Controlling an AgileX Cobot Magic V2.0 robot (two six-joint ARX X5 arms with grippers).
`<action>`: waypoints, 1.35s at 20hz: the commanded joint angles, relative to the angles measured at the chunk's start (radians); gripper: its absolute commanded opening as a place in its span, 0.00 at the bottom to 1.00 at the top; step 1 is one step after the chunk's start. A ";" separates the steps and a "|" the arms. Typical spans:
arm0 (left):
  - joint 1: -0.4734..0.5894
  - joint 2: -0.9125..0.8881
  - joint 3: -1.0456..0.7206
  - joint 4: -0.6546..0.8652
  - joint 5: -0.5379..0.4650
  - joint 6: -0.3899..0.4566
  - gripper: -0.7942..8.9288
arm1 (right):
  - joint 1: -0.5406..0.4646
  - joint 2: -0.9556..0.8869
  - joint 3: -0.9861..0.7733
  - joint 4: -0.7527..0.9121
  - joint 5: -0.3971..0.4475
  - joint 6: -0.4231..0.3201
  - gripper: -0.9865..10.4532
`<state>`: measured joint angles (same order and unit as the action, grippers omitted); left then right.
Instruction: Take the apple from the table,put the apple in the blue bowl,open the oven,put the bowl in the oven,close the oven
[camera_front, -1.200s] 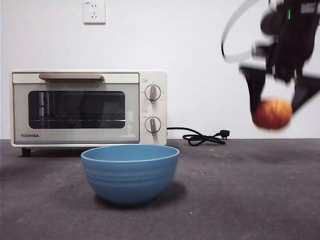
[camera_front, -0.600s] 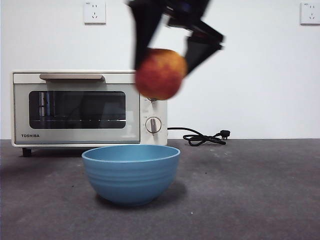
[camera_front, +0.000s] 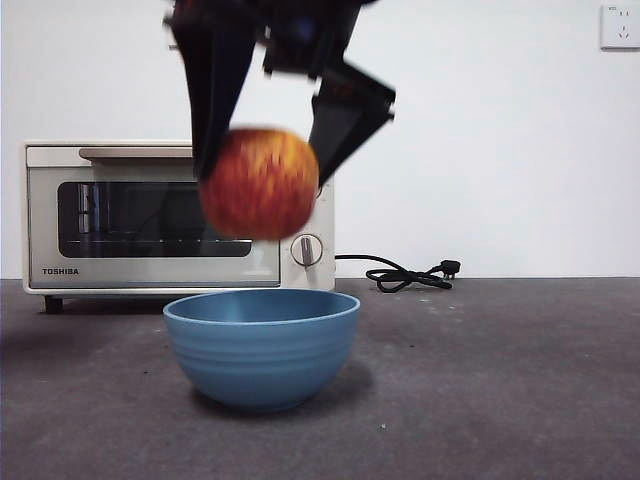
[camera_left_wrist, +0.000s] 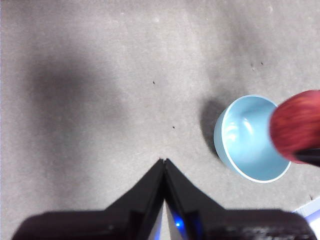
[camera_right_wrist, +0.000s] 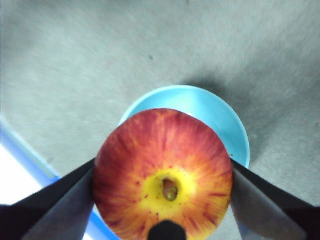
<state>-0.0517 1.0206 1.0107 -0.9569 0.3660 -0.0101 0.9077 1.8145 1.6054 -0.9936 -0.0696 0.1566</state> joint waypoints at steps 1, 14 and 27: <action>-0.002 0.000 0.001 0.001 0.000 0.014 0.08 | 0.002 0.050 -0.008 0.017 0.002 0.011 0.08; -0.002 0.000 0.001 0.008 0.000 0.021 0.08 | 0.002 0.184 -0.008 0.018 0.053 0.062 0.41; -0.002 0.000 0.001 0.110 0.000 0.017 0.08 | 0.003 0.057 -0.006 -0.009 0.060 0.062 0.58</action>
<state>-0.0517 1.0206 1.0107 -0.8490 0.3660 -0.0002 0.9085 1.8824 1.6009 -1.0023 -0.0143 0.2138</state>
